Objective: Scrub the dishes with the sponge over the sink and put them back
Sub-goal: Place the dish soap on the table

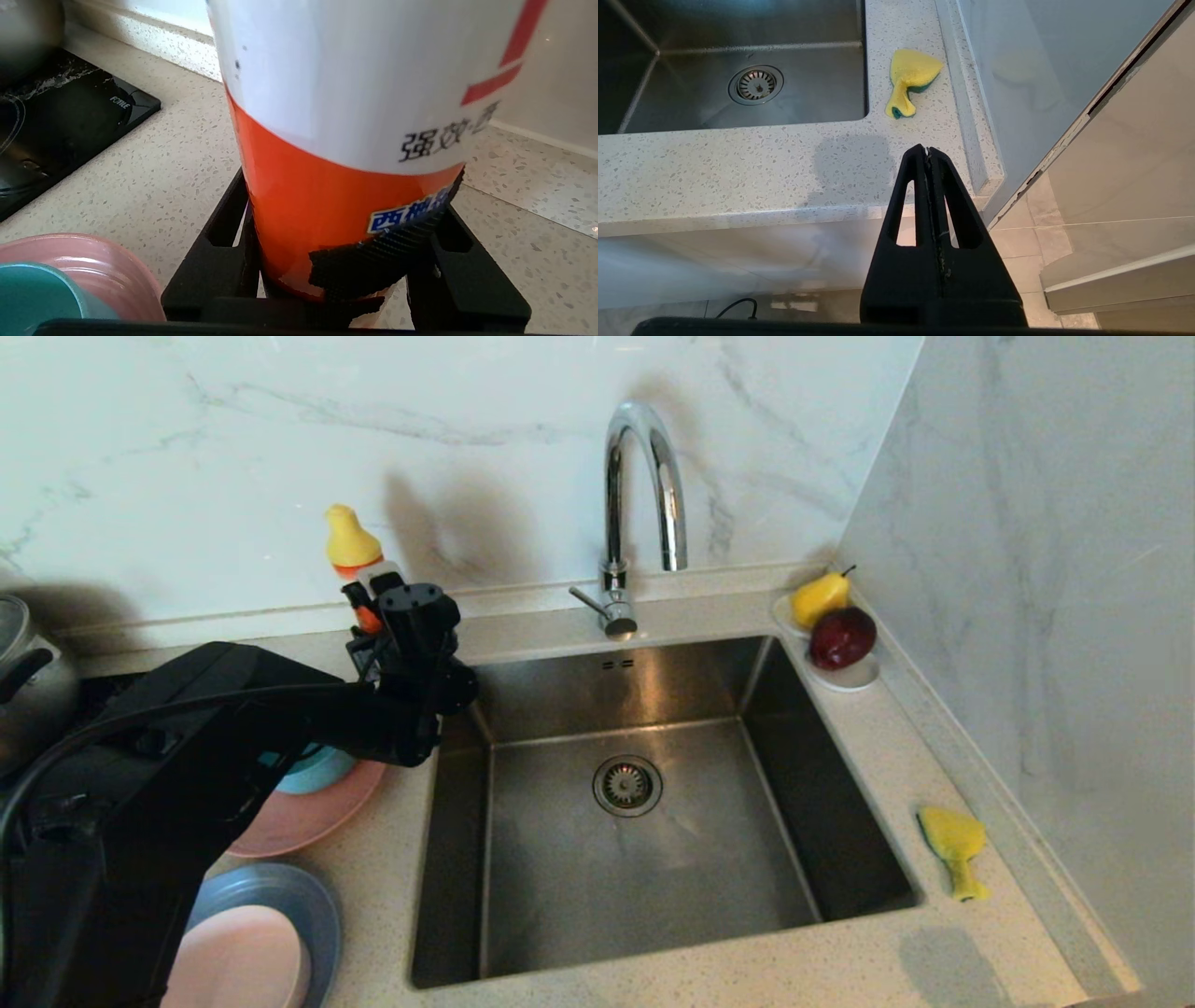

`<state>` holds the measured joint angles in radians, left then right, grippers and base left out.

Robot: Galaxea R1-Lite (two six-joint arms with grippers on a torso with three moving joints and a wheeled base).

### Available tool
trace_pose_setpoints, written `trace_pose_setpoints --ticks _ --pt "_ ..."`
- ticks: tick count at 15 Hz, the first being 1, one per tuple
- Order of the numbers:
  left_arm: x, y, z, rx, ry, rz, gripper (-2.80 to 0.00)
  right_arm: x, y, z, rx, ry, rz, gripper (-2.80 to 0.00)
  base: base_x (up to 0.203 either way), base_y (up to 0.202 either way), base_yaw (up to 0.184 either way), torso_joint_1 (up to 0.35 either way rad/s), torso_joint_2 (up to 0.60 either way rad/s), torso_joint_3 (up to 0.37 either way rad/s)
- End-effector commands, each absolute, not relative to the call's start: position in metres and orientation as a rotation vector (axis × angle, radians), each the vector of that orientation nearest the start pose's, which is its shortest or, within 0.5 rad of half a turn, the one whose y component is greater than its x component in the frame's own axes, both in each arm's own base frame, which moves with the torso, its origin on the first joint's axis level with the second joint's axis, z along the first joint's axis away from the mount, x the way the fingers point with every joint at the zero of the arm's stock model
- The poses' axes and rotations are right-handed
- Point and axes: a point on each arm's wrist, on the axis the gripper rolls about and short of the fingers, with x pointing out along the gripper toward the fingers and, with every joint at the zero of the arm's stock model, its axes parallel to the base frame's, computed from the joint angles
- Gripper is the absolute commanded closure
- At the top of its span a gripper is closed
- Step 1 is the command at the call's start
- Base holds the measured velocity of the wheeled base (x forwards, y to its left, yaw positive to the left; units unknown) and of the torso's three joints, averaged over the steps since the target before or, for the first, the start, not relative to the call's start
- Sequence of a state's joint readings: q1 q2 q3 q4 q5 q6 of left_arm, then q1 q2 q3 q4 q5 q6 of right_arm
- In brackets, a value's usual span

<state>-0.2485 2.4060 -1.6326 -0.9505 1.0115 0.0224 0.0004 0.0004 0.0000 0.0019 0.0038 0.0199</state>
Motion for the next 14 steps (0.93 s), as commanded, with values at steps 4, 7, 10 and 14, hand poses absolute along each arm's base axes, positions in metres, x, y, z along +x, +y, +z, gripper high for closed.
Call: trace_pose_setpoints --ticks 4,7,10,14 --pt "0.483 -0.102 0.150 -0.084 -0.144 0.769 0.00 -0.023 0.000 0.075 0.020 0.000 0.005 0.00 0.000 0.000 0.000 0.000 0.00 0.000" --pt "0.483 -0.103 0.148 -0.079 -0.136 0.771 0.00 -0.023 0.000 0.075 0.020 0.001 0.006 0.00 0.000 0.000 0.000 0.000 0.00 0.000" --pt "0.481 -0.102 0.152 -0.068 -0.136 0.774 -2.80 -0.023 0.000 0.075 0.020 0.002 0.005 0.00 0.000 0.000 0.000 0.000 0.00 0.000" --pt "0.481 -0.102 0.159 -0.079 -0.152 0.774 -2.80 -0.023 0.000 0.075 0.020 0.001 0.005 0.00 0.000 0.000 0.000 0.000 0.00 0.000"
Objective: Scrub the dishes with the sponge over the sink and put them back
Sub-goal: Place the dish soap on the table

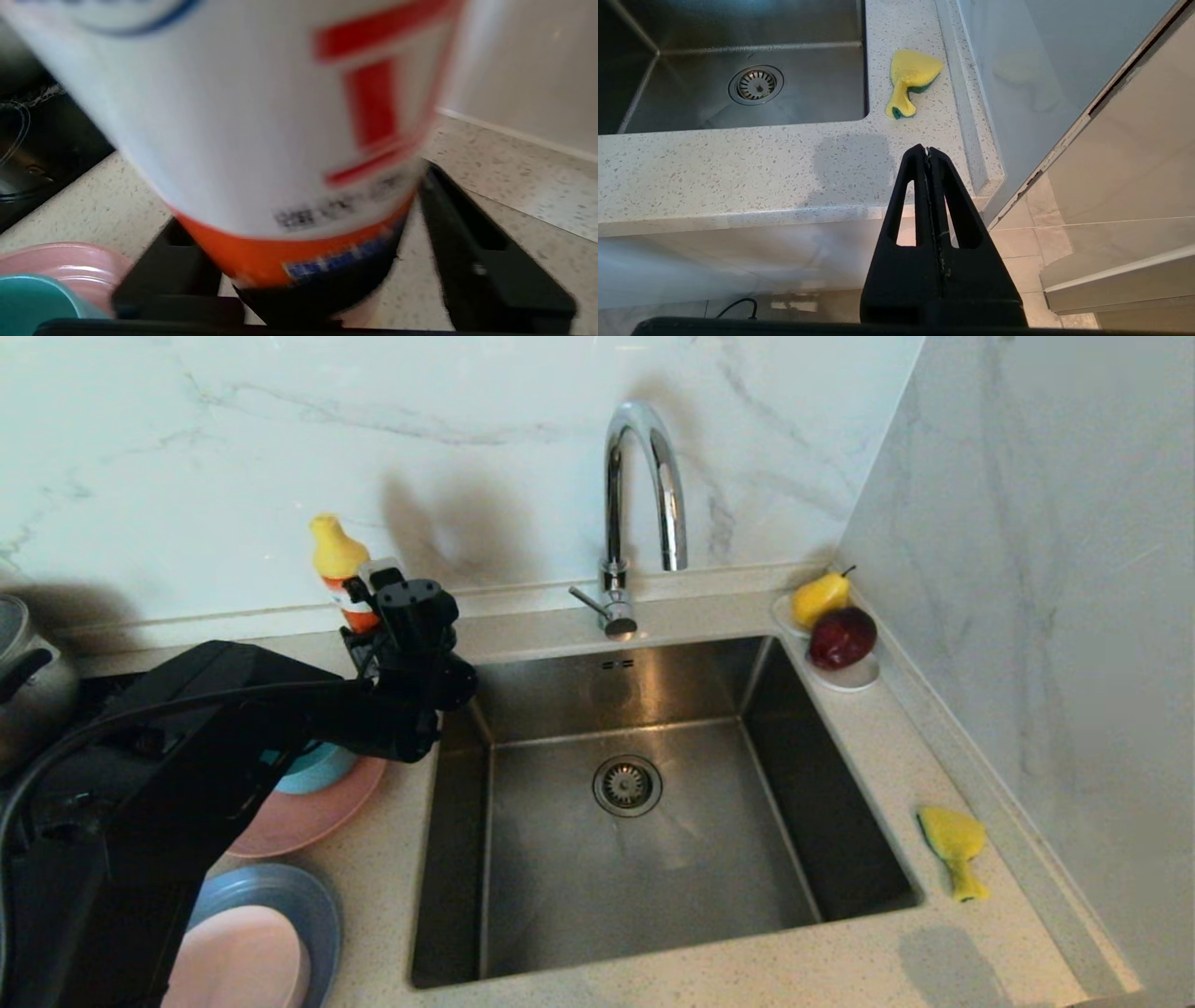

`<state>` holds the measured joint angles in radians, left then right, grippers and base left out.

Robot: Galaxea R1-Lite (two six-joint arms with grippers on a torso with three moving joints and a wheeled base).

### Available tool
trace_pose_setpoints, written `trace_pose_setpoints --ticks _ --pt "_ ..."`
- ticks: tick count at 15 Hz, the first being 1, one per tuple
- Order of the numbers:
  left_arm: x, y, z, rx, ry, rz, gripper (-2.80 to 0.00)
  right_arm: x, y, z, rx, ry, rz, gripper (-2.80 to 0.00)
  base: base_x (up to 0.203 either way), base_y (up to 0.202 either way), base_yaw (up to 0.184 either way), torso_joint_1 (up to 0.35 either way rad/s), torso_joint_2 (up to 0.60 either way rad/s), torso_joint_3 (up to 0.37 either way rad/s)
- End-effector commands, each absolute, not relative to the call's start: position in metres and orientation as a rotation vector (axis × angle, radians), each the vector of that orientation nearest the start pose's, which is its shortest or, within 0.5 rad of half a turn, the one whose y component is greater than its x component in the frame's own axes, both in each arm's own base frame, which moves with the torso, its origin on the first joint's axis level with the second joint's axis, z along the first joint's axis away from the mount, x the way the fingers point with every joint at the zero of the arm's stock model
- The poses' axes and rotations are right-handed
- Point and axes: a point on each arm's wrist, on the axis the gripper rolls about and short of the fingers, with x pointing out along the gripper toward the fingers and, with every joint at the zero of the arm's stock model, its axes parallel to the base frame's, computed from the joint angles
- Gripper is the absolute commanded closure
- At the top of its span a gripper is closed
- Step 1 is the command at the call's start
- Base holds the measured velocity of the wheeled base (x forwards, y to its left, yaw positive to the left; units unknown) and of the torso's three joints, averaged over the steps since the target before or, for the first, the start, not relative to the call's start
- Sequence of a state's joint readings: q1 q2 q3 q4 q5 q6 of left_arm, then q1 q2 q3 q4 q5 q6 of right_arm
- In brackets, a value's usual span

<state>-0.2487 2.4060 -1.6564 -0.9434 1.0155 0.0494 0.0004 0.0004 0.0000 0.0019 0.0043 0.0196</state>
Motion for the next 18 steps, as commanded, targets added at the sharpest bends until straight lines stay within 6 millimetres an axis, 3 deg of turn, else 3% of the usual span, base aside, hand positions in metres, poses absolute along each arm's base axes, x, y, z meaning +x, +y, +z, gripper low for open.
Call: trace_pose_setpoints --ticks 1,10,12,18 --pt "0.480 -0.103 0.159 -0.081 -0.153 0.772 -2.80 -0.023 0.000 0.075 0.020 0.000 0.005 0.00 0.000 0.000 0.000 0.000 0.00 0.000" --pt "0.478 -0.105 0.175 -0.099 -0.185 0.768 -2.80 -0.023 0.000 0.075 0.020 0.001 0.005 0.00 0.000 0.000 0.000 0.000 0.00 0.000" --pt "0.472 -0.105 0.190 -0.110 -0.207 0.767 -2.80 -0.023 0.000 0.075 0.020 0.000 0.005 0.00 0.000 0.000 0.000 0.000 0.00 0.000" --pt "0.433 -0.097 0.267 -0.154 -0.310 0.765 -2.80 -0.023 0.000 0.075 0.020 0.001 0.006 0.00 0.000 0.000 0.000 0.000 0.00 0.000"
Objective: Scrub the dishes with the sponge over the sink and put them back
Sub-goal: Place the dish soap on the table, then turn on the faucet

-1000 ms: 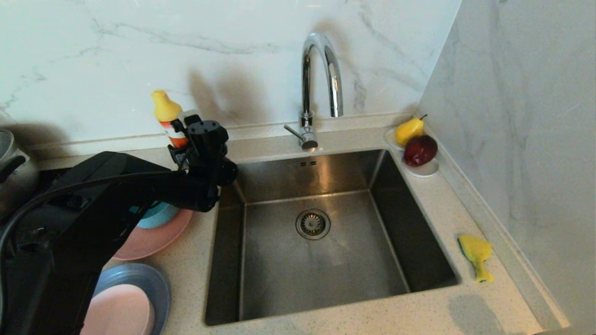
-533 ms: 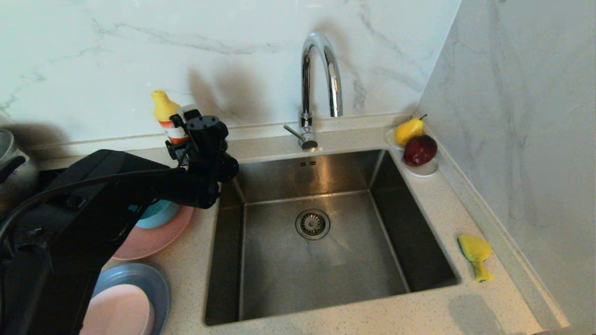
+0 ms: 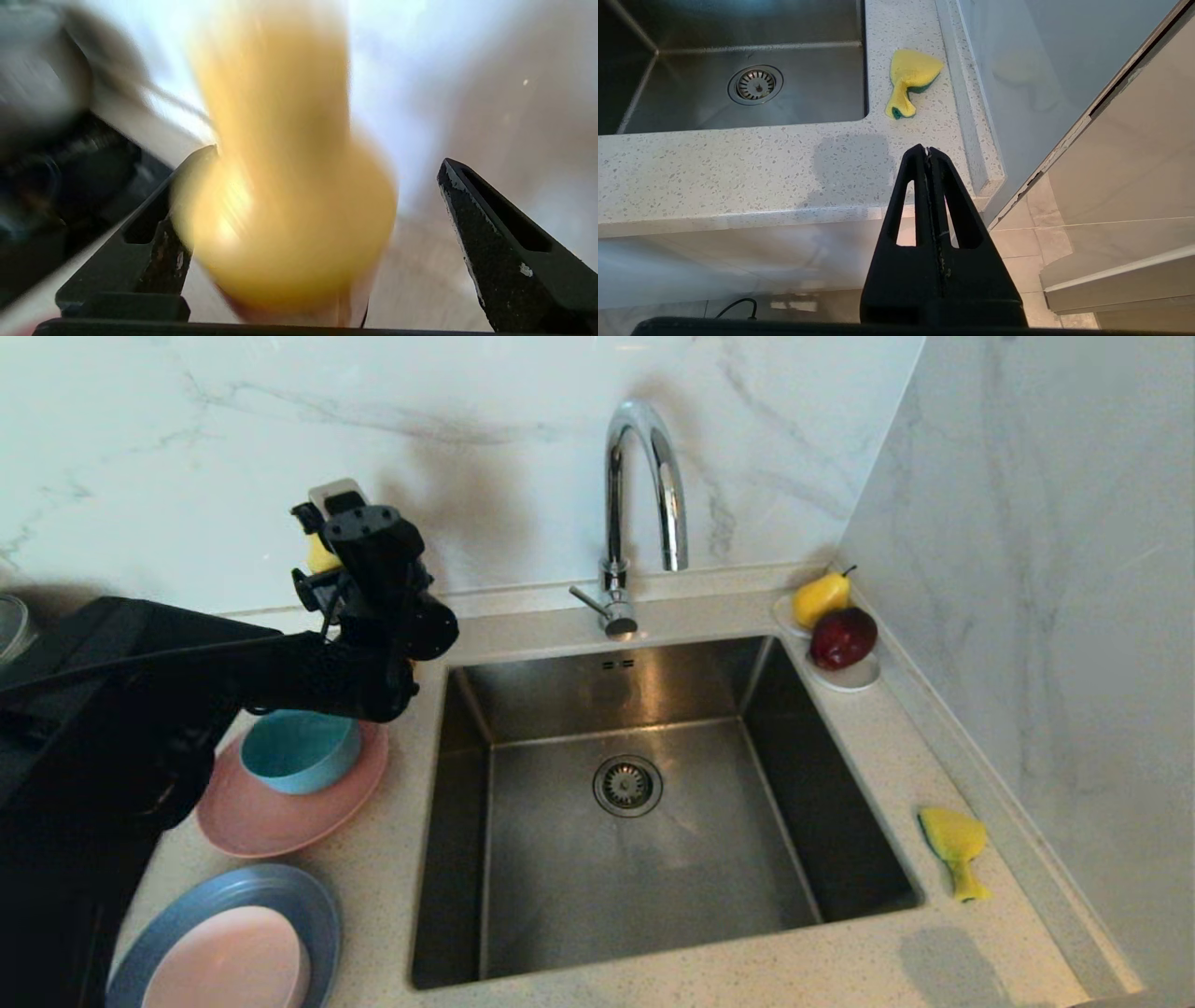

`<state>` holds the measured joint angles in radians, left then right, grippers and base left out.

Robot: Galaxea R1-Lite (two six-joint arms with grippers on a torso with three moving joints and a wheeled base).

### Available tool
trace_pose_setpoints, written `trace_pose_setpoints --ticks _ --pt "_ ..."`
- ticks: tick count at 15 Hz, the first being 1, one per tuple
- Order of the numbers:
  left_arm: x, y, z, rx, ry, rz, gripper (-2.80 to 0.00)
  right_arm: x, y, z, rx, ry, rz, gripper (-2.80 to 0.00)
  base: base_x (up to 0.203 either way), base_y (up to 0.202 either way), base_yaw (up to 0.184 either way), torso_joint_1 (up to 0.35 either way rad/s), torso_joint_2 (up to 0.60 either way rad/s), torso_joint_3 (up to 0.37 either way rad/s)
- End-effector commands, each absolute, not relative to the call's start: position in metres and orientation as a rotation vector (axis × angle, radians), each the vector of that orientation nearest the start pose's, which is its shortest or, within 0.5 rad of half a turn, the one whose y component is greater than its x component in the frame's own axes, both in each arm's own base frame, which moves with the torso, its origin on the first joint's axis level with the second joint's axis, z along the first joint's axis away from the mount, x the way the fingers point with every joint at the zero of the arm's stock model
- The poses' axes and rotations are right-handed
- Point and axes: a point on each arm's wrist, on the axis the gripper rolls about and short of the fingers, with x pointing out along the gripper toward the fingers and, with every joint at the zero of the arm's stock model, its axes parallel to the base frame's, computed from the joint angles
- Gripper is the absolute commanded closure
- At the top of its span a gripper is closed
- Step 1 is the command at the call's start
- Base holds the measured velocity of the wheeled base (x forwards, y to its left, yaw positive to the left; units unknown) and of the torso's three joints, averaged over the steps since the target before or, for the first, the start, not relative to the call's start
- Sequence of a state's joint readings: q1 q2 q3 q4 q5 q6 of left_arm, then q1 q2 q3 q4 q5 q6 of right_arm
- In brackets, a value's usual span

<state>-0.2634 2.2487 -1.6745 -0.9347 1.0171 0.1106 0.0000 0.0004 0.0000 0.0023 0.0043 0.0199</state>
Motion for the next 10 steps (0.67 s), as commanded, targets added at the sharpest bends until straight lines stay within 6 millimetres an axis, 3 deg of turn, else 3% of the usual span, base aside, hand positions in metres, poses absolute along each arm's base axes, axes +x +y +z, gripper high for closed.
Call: trace_pose_setpoints --ticks 1,7,8,10 --pt "0.424 -0.095 0.282 -0.160 -0.331 0.767 -2.80 -0.023 0.000 0.075 0.020 0.000 0.006 0.00 0.000 0.000 0.000 0.000 0.00 0.000" --pt "0.357 -0.082 0.360 -0.205 -0.421 0.752 -2.80 -0.023 0.000 0.075 0.020 0.000 0.006 0.00 0.000 0.000 0.000 0.000 0.00 0.000" --pt "0.342 -0.078 0.371 -0.209 -0.430 0.748 0.00 -0.023 0.000 0.075 0.019 0.001 0.006 0.00 0.000 0.000 0.000 0.000 0.00 0.000" --pt "0.308 -0.069 0.398 -0.204 -0.443 0.723 0.00 -0.023 0.000 0.075 0.020 0.001 0.005 0.00 0.000 0.000 0.000 0.000 0.00 0.000"
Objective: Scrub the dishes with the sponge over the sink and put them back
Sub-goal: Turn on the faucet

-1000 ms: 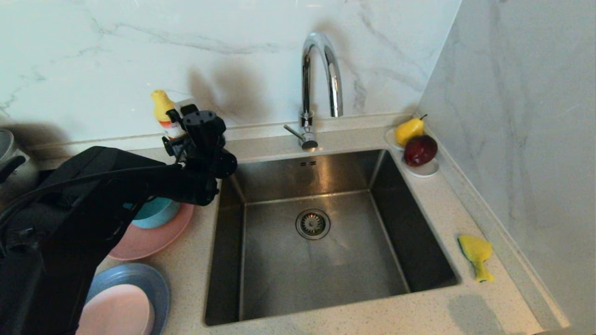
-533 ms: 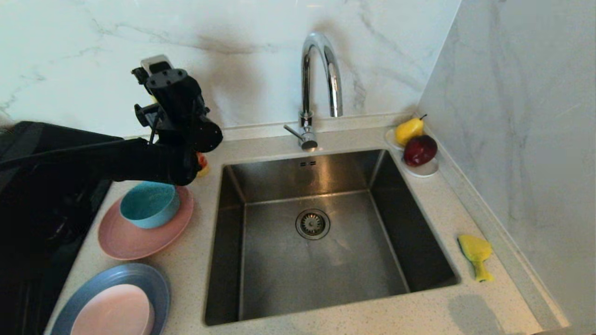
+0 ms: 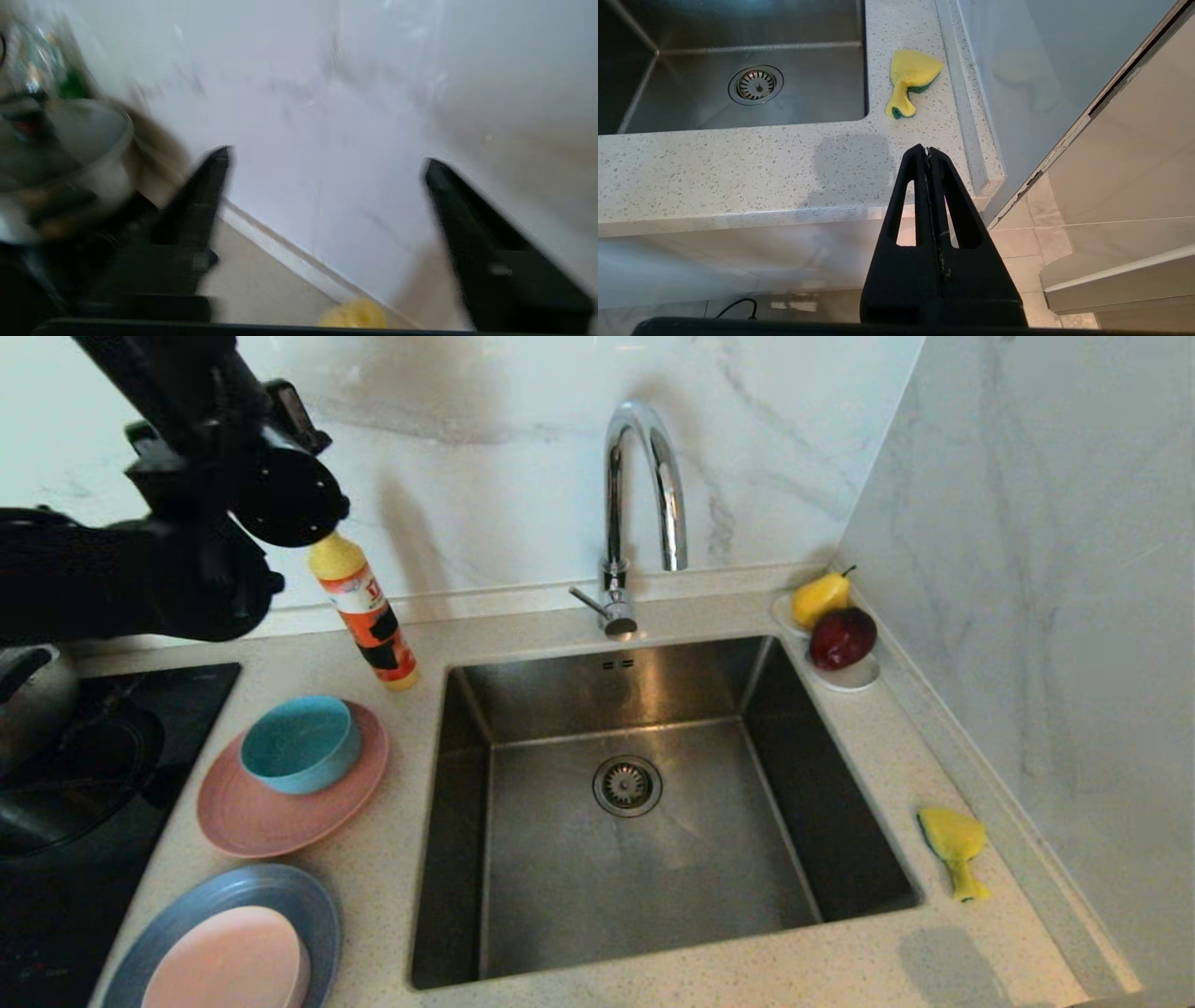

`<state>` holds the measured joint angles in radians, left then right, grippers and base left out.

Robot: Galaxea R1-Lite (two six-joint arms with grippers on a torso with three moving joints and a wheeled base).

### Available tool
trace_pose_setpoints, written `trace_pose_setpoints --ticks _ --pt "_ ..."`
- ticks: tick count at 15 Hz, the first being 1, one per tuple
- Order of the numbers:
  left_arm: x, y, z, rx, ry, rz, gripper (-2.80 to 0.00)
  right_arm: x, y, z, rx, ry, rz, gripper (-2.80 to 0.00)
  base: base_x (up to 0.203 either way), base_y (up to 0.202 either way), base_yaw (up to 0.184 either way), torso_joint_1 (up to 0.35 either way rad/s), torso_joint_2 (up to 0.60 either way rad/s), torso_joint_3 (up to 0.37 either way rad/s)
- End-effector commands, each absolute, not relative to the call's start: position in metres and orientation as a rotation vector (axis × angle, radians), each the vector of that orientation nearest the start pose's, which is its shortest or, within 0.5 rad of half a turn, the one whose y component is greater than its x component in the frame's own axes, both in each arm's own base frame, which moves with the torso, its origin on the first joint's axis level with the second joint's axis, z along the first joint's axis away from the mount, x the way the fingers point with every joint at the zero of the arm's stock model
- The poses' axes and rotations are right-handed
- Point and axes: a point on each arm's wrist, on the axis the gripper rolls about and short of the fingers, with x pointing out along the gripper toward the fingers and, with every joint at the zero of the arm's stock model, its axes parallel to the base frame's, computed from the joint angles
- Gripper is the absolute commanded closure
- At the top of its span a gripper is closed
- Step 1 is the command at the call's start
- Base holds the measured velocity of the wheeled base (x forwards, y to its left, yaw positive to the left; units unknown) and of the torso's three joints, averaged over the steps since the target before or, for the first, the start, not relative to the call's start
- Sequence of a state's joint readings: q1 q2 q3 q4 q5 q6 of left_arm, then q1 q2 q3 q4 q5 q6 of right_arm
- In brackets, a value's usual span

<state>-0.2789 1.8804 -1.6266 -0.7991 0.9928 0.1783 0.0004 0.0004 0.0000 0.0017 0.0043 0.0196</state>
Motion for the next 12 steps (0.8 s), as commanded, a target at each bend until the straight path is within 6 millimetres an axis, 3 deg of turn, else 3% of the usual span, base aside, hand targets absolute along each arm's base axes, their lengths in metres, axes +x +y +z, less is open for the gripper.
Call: trace_pose_setpoints --ticks 1,5,7,10,12 --pt "0.290 -0.064 0.410 -0.193 -0.446 0.696 0.00 -0.023 0.000 0.075 0.020 0.001 0.006 0.00 0.000 0.000 0.000 0.000 0.00 0.000" --pt "0.214 -0.044 0.446 -0.117 -0.433 0.564 0.00 -0.023 0.000 0.075 0.020 0.000 0.005 0.00 0.000 0.000 0.000 0.000 0.00 0.000" --pt "0.173 -0.033 0.451 -0.049 -0.376 0.473 0.00 -0.023 0.000 0.075 0.019 0.001 0.006 0.00 0.000 0.000 0.000 0.000 0.00 0.000" --pt "0.124 -0.025 0.429 0.086 -0.216 0.184 0.00 -0.023 0.000 0.075 0.020 0.002 0.005 0.00 0.000 0.000 0.000 0.000 0.00 0.000" --pt "0.121 -0.029 0.403 0.111 -0.100 -0.049 0.00 -0.023 0.000 0.075 0.020 0.000 0.005 0.00 0.000 0.000 0.000 0.000 0.00 0.000"
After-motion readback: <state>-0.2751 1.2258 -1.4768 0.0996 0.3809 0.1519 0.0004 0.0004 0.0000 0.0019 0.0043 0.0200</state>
